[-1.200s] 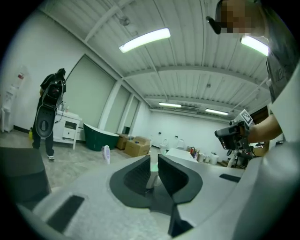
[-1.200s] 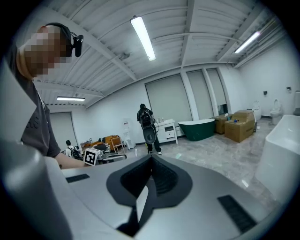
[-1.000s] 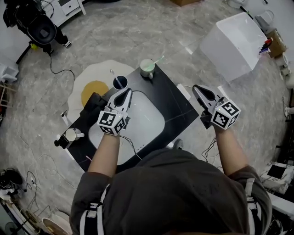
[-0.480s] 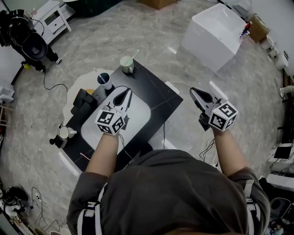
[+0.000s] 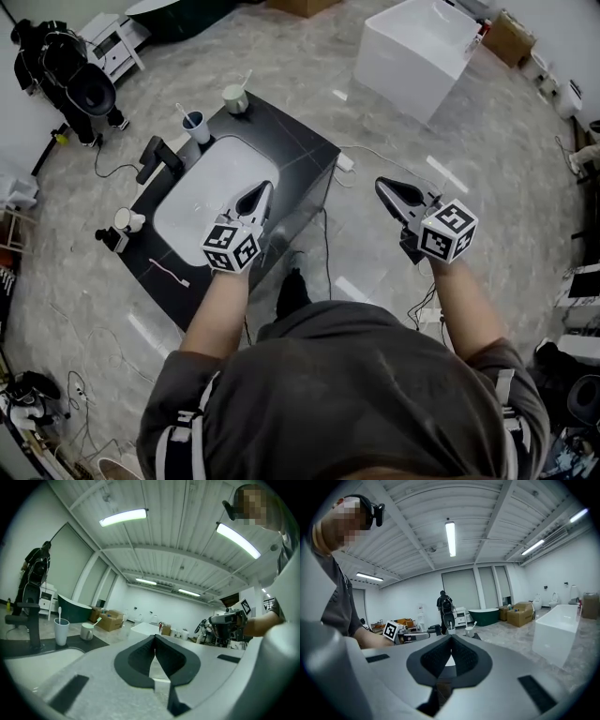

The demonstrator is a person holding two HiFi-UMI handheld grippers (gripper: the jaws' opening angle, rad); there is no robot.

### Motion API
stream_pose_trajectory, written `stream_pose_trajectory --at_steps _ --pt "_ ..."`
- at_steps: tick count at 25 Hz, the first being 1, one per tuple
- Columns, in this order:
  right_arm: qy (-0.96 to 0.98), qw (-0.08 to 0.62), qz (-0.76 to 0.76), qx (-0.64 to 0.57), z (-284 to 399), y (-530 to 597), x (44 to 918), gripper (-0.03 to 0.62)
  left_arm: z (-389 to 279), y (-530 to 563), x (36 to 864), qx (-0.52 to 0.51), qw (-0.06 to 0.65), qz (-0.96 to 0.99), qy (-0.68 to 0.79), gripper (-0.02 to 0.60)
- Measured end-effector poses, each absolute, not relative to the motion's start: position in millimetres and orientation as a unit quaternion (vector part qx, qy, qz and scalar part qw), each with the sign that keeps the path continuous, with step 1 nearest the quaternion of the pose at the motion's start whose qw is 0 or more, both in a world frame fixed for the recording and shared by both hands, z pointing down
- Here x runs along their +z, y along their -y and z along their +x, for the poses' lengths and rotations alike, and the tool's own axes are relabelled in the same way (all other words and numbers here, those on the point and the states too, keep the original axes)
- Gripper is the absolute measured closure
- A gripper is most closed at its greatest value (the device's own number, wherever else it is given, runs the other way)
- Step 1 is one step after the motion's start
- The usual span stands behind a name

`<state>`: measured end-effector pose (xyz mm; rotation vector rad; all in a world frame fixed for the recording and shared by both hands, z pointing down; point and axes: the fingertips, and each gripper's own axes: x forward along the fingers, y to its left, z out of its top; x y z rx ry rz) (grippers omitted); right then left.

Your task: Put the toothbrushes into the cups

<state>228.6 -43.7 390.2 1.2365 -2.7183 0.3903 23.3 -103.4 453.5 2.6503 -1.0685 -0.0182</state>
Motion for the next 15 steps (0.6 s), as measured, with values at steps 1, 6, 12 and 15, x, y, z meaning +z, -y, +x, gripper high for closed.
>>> stream_pose_trajectory --at_steps 1,6,12,15 --pt "0.901 0.064 0.408 0.131 229 32 388 0.602 23 90 453 0.000 0.142 0.919 0.369 0.575" --pt "0.909 0.056 0.392 0.130 213 -5 378 0.602 -1 48 449 0.024 0.140 0.913 0.382 0.575" --pt "0.920 0.058 0.364 0.130 160 -4 380 0.602 -63 28 454 0.032 0.140 0.901 0.409 0.575" --pt "0.927 0.061 0.345 0.135 114 10 383 0.602 -108 27 461 0.050 0.130 0.902 0.409 0.575"
